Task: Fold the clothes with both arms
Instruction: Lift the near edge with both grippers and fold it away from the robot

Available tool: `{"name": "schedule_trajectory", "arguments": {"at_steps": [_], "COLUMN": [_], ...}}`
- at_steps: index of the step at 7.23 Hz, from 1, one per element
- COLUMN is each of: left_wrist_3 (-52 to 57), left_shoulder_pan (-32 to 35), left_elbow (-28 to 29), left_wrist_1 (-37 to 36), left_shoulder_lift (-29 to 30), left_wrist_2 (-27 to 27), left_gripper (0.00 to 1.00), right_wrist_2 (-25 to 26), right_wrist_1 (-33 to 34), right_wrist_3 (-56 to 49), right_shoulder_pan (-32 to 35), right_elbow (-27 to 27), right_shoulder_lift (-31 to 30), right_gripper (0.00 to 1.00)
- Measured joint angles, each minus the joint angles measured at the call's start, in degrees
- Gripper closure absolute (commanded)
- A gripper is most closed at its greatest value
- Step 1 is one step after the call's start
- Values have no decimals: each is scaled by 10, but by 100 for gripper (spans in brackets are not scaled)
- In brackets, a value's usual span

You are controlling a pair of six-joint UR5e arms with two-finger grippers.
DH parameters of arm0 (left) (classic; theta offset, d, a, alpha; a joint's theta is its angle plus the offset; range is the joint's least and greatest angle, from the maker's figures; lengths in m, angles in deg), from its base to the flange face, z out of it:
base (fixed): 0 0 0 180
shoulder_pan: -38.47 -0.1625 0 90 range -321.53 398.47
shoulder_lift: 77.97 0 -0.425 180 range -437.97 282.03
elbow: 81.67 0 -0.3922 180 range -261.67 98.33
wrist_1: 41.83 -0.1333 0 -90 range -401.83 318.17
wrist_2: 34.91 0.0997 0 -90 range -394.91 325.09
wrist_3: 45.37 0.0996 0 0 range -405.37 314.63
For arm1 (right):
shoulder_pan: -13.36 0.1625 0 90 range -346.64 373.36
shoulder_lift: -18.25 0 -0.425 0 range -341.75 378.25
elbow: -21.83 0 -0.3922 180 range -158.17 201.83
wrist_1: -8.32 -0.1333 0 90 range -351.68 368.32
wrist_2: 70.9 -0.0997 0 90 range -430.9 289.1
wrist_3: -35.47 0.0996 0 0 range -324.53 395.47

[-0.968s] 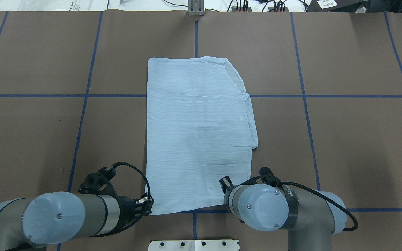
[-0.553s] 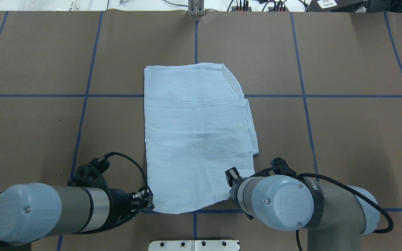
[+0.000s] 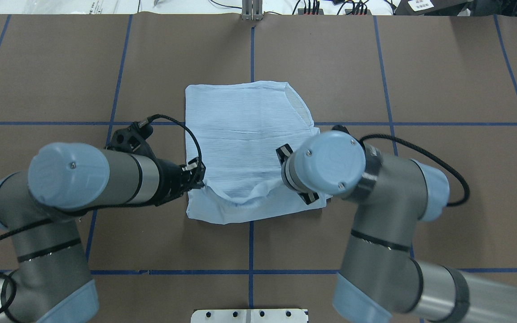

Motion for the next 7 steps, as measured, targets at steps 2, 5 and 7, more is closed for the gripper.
{"name": "schedule_trajectory", "arguments": {"at_steps": [2, 5, 7], "left_wrist_3": [39, 65, 77], "left_shoulder_pan": [63, 126, 144], "left_elbow": [96, 253, 333], "left_wrist_1": [9, 97, 138], "left_shoulder_lift": [54, 109, 138], "left_wrist_2": [-6, -10, -10], "left_gripper": [100, 100, 100], "right_wrist_2": [-57, -96, -100], "right_wrist_1": [-99, -204, -260], "right_wrist_3": [-46, -112, -128], "right_shoulder_pan": [74, 133, 150], "right_elbow": [-187, -375, -452], "right_shoulder_lift": [82, 158, 192], "right_gripper": [100, 100, 100]}}
